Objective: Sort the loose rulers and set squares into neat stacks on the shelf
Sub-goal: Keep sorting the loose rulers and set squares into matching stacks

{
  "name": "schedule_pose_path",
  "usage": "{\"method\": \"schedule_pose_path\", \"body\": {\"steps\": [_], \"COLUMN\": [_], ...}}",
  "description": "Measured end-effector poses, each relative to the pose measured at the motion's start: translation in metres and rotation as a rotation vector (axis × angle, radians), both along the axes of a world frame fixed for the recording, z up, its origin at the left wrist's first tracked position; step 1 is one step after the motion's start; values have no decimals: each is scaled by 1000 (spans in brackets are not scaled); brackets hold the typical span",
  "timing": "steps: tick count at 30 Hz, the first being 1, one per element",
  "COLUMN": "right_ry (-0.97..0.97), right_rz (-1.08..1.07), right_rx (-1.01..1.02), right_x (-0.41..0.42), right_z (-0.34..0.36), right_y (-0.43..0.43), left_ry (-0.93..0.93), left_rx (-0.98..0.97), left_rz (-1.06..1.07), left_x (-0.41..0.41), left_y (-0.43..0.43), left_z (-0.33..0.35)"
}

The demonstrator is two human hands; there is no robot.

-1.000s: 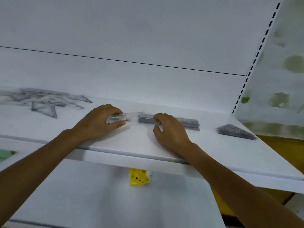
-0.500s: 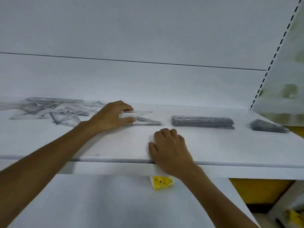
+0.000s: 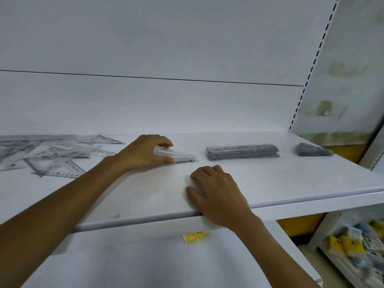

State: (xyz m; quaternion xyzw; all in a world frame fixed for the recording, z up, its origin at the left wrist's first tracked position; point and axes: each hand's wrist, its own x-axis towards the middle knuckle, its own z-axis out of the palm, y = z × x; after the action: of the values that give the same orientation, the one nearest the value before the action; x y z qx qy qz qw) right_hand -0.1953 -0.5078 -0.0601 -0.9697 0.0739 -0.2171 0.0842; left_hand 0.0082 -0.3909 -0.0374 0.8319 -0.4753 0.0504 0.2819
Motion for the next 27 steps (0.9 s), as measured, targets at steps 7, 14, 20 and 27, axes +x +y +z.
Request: {"method": "schedule_pose_path", "body": {"steps": [7, 14, 20, 27], "right_ry": [-36, -62, -68, -97], "right_rz": [-12, -15, -1, 93], "right_rx": [-24, -22, -10, 49], "right_x": [0, 1, 0, 13], "right_z": [-2, -5, -4, 9], "right_y": [0, 1, 2, 2], "left_ry": [43, 58, 36, -41], "left_rx": [7, 1, -50, -63], "left_rz": [-14, -33, 23, 47], "left_x": [2, 8, 2, -10], "left_y": [-5, -7, -10, 5], "left_z": [-11, -17, -13, 1]}}
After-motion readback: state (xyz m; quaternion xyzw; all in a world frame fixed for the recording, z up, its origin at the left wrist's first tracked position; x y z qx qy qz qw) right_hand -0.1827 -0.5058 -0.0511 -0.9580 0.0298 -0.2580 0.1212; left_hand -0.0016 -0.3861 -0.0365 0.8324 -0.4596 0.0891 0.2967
